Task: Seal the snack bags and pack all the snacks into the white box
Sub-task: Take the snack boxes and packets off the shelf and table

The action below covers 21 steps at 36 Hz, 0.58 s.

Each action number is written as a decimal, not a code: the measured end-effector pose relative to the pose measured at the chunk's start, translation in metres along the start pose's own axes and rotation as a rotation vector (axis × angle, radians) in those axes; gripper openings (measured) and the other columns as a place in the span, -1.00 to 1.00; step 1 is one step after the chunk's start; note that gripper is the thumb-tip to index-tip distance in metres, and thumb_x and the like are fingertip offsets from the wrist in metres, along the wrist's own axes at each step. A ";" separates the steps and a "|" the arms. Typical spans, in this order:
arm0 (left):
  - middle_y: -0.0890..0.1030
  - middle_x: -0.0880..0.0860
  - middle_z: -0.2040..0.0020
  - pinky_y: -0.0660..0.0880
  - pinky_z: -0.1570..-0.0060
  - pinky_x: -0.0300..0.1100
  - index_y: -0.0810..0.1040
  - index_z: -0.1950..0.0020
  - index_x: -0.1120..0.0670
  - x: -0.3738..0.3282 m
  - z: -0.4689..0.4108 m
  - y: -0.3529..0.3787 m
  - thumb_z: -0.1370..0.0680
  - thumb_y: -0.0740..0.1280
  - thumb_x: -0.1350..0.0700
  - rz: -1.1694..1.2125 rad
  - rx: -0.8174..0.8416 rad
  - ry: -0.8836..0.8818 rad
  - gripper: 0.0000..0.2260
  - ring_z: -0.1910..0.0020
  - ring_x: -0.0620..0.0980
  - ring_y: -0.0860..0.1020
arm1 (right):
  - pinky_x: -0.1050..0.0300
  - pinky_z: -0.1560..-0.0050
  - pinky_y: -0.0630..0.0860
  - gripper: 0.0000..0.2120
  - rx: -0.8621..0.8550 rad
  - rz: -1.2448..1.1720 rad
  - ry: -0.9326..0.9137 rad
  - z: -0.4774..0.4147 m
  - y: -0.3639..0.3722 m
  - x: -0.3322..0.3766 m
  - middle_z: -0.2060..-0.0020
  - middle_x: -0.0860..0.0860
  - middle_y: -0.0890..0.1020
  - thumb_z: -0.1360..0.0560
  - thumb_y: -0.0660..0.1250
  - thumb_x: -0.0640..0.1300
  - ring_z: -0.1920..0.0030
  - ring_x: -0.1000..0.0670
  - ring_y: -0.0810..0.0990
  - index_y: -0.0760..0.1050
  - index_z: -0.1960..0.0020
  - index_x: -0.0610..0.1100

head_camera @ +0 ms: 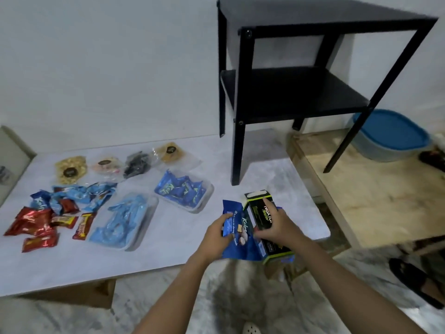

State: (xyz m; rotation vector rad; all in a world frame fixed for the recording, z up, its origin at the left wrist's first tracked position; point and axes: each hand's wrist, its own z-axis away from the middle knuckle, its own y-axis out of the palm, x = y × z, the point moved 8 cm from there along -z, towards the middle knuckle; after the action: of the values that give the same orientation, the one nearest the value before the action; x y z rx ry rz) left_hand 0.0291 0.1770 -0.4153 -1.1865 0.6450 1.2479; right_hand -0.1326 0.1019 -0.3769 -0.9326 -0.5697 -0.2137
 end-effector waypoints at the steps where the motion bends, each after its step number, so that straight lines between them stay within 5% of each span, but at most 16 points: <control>1: 0.52 0.12 -0.18 0.52 -0.03 -0.16 0.37 -0.35 0.09 0.001 0.012 -0.008 -0.48 0.32 0.35 -0.002 -0.008 0.016 -0.53 -0.03 0.02 0.55 | -0.08 -0.16 0.48 0.01 -0.012 0.014 -0.016 0.010 0.003 0.009 -0.27 -0.12 0.30 -0.26 0.46 0.07 -0.18 -0.16 0.45 -0.12 -0.49 0.19; 11: 0.37 0.02 -0.41 0.37 -0.32 -0.07 0.31 -0.43 0.01 0.018 0.172 -0.161 -0.52 0.31 0.26 -0.174 -0.189 0.111 -0.50 -0.33 0.04 0.39 | 0.02 -0.17 0.48 0.04 0.025 0.130 -0.248 0.106 0.079 0.170 -0.22 -0.12 0.34 -0.26 0.51 0.04 -0.16 -0.13 0.48 -0.10 -0.51 0.14; 15: 0.37 0.00 -0.41 0.37 -0.33 -0.06 0.31 -0.42 -0.02 0.035 0.245 -0.249 -0.50 0.33 0.24 -0.195 -0.354 0.080 -0.49 -0.36 -0.03 0.36 | -0.05 -0.23 0.46 0.07 0.076 0.163 -0.417 0.136 0.128 0.261 -0.39 -0.15 0.28 -0.22 0.53 0.06 -0.28 -0.16 0.42 -0.10 -0.50 0.15; 21: 0.42 0.06 -0.36 0.43 -0.27 -0.09 0.34 -0.40 0.07 0.090 0.384 -0.363 -0.48 0.35 0.29 -0.097 -0.676 -0.005 -0.49 -0.29 0.00 0.45 | 0.01 -0.18 0.48 0.07 0.212 0.269 -0.669 0.196 0.234 0.394 -0.30 -0.15 0.34 -0.21 0.54 0.02 -0.19 -0.14 0.47 -0.08 -0.50 0.16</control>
State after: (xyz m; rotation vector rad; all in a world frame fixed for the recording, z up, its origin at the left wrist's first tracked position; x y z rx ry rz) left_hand 0.3115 0.6043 -0.2569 -1.7402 0.1452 1.4326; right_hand 0.2201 0.4235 -0.2330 -0.8543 -1.0474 0.4133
